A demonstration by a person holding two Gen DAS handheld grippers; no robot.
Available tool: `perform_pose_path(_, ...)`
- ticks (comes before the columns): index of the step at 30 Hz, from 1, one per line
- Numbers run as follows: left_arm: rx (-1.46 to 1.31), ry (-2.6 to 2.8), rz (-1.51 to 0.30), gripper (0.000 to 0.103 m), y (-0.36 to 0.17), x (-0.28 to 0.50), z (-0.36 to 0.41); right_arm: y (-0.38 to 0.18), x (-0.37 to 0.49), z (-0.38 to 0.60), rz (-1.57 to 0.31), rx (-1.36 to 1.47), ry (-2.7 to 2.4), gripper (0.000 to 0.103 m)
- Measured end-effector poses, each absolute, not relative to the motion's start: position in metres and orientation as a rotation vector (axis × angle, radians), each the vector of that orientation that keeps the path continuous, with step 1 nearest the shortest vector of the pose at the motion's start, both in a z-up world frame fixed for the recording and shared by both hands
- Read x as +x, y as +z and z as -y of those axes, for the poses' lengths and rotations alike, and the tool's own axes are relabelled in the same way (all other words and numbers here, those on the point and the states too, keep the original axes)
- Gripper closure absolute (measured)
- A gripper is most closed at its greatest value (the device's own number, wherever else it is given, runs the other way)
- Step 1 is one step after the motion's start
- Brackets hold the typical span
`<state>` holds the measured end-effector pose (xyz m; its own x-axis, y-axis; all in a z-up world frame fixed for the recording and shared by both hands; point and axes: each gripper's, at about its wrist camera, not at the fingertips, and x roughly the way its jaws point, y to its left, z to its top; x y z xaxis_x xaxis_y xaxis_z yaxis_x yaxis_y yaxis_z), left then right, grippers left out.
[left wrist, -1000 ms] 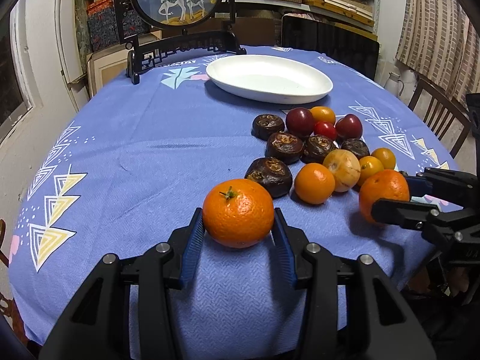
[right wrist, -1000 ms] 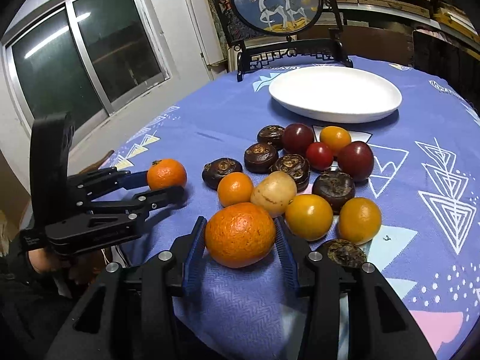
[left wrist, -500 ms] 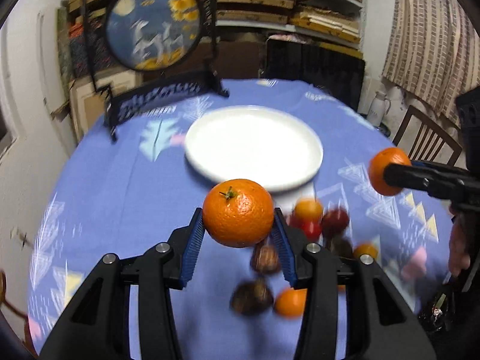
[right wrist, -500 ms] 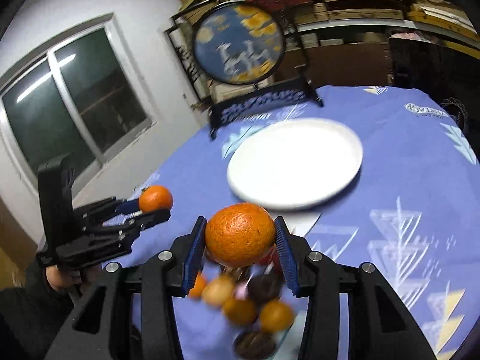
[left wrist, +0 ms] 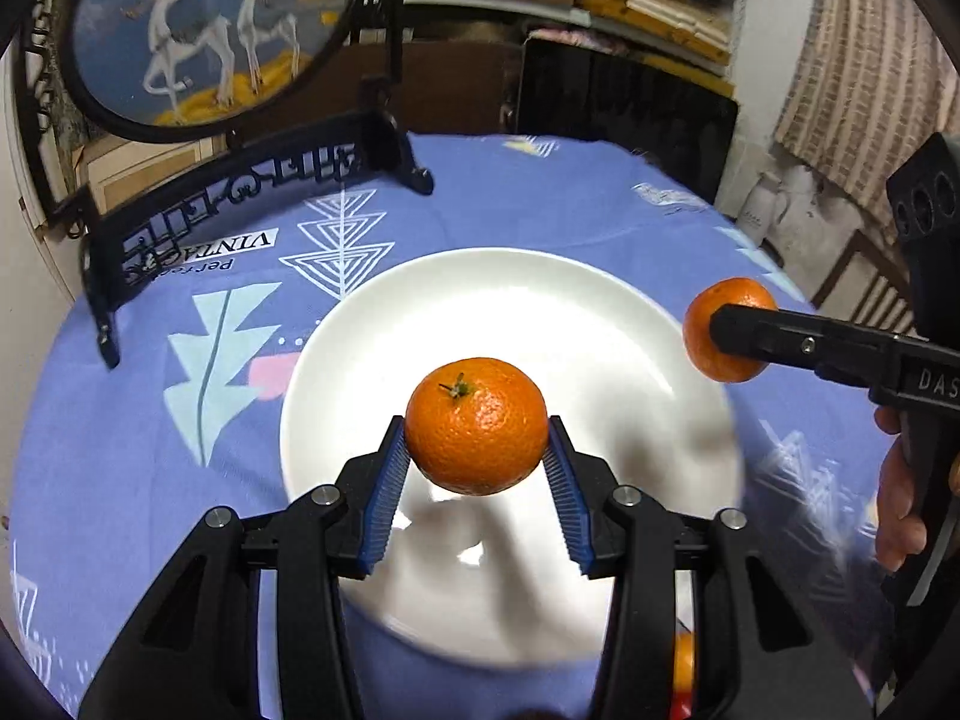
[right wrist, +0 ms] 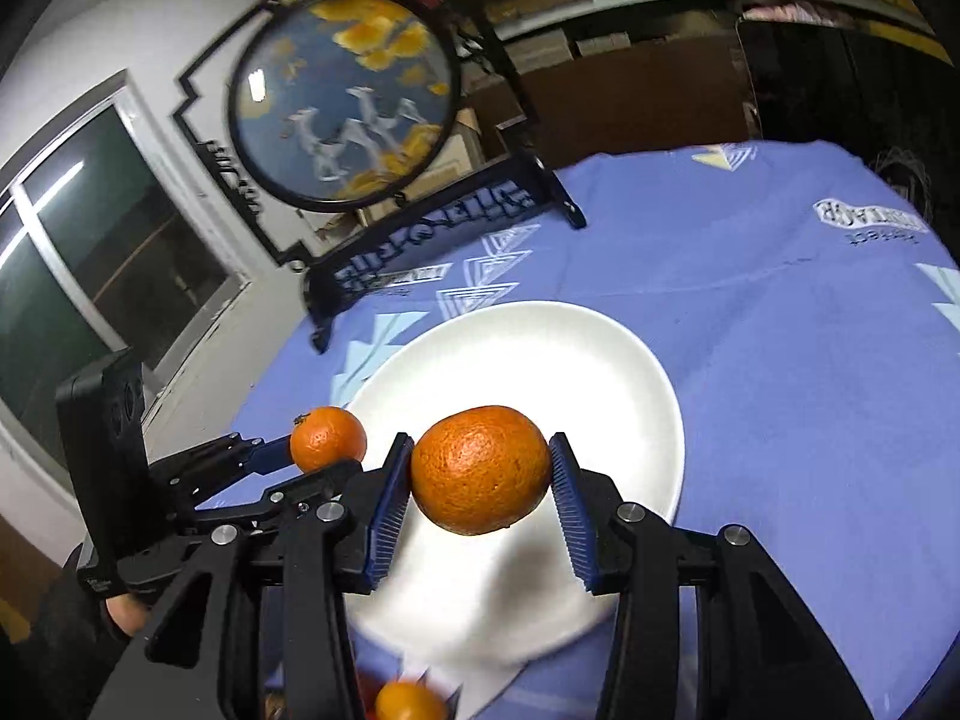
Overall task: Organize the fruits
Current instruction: 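Carry both mandarins to the white plate and open both tools to release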
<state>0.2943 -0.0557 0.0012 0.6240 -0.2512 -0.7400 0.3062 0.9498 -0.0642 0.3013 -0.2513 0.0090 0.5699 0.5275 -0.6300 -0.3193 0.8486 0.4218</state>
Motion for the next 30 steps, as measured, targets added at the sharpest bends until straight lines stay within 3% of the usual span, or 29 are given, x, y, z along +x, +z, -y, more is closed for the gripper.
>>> perform_pose_path(10,0.078,-0.289,-0.919,0.058,-0.044,0.348,0.058,-0.033,0.361,0.23,-0.899,0.248,0.47,0.057)
perform_pose_path(19,0.122,-0.278,-0.887,0.056,-0.046,0.354,0.062,-0.042,0.372,0.215,-0.906,0.157,0.435,0.057)
perform_pose_path(21,0.134,-0.255,-0.881,0.04,-0.045,0.354,0.063,-0.042,0.371,0.212,-0.909,0.141,0.429,0.055)
perform_pose_path(24,0.149,-0.239,-0.865,0.026,-0.042,0.351,0.064,-0.038,0.37,0.212,-0.894,0.146,0.429,0.053)
perform_pose_path(30,0.164,-0.225,-0.862,0.025,-0.04,0.346,0.063,-0.026,0.361,0.218,-0.852,0.146,0.406,0.049)
